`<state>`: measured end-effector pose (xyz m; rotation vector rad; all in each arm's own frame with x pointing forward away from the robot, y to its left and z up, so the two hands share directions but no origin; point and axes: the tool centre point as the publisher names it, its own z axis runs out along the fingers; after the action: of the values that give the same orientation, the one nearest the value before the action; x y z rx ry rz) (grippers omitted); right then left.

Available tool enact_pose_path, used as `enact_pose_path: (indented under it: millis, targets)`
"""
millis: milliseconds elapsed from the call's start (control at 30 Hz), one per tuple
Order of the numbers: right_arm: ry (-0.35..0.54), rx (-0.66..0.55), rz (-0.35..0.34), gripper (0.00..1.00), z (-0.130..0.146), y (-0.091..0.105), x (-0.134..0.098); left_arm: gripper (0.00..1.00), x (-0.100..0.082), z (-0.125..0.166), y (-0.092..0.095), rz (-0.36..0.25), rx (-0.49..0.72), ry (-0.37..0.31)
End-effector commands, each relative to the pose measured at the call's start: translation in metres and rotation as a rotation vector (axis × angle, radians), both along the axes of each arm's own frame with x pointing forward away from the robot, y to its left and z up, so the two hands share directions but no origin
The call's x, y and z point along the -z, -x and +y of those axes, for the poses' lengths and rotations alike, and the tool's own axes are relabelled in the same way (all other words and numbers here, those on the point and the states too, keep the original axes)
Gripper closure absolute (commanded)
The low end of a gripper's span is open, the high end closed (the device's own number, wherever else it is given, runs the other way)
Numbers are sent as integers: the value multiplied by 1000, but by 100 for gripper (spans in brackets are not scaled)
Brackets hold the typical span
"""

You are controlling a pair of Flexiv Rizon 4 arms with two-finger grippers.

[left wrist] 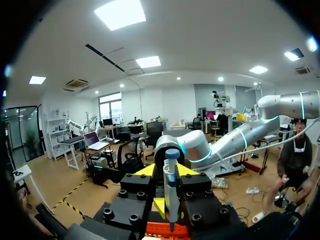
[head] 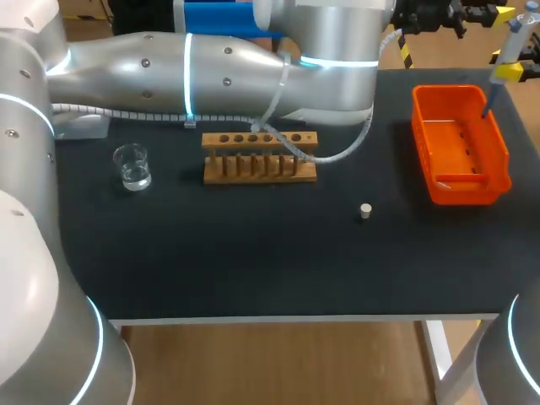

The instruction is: Invert the test tube, pick up the pipette, mount the tip to pipette, aspirate from beaker and dispense into the tube, eject the tip, return the pipette, and cap with the stopper.

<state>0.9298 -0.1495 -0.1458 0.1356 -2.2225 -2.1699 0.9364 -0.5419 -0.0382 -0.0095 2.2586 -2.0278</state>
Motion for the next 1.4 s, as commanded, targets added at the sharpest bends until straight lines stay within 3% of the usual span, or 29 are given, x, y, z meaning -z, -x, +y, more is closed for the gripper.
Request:
enact_pose_path:
  millis: [33,267,733,1400]
  targets:
    - [3,-2,0,100,0,0,-1,0,-11,21,0,-4,31,-24]
    - [3,-2,0,100,0,0,-1,0,-21,46,-6,-11,103,-84]
    - [3,-2,0,100,0,0,-1,0,-3,97,-1,-44,201,-60]
    - [3,-2,0,100,0,0,-1,0,30,164,29,-32,85,-52]
